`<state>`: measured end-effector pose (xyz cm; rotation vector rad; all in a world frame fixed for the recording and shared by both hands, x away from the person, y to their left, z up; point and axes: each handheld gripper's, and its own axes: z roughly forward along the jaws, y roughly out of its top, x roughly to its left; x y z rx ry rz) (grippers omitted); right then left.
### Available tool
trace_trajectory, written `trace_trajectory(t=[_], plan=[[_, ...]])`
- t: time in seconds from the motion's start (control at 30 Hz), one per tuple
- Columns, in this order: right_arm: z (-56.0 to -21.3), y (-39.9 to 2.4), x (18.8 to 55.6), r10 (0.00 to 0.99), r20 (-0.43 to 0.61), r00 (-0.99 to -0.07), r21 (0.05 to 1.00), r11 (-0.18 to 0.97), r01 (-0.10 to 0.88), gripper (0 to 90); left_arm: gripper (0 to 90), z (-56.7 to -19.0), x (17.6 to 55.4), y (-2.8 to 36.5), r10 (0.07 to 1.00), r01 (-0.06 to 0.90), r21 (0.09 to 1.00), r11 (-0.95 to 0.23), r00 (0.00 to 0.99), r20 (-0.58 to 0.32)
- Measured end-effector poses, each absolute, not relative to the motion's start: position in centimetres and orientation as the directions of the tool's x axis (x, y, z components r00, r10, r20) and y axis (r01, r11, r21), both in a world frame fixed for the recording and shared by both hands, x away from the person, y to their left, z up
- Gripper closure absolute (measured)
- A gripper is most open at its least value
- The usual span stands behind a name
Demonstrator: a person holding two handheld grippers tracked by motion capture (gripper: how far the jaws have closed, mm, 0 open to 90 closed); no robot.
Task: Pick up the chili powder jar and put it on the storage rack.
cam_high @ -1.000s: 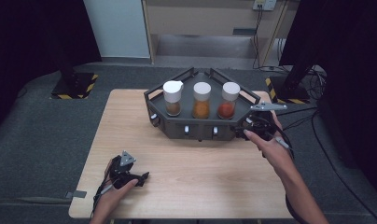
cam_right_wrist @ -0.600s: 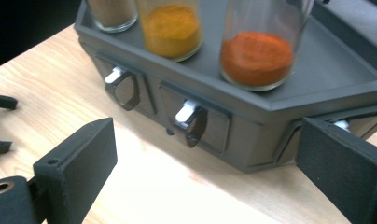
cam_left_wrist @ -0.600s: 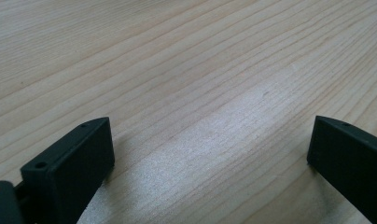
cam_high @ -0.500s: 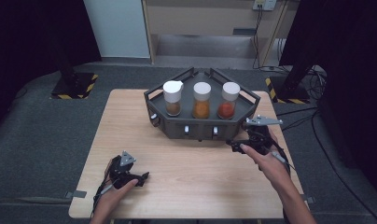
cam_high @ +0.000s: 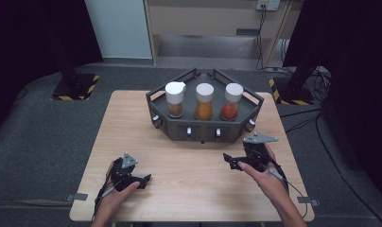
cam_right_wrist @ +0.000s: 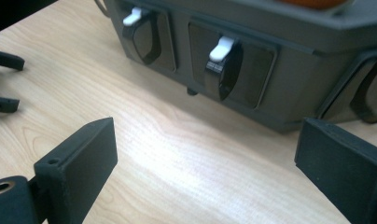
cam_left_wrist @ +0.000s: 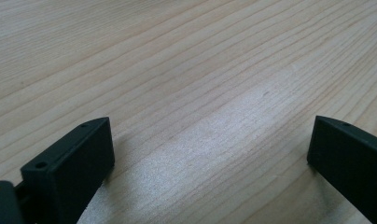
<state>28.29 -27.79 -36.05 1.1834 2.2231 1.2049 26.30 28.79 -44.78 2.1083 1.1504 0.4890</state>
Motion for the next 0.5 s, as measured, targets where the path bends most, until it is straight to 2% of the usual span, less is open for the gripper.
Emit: trace_trajectory(t=[0.27,0.5], plan=[[-38.0,-27.6,27.8,0.799,0.082,-0.595,0.800,0.303,0.517,6.0,0.0,-44.8,26.3,28.8,0.843,0.588,0.714,-0.380,0.539,0.005],[-41.2,-26.8,27.6,0.797,0.084,-0.598,0.769,0.330,0.547,6.0,0.0,-44.8,26.3,28.8,0.843,0.588,0.714,-0.380,0.538,0.005]])
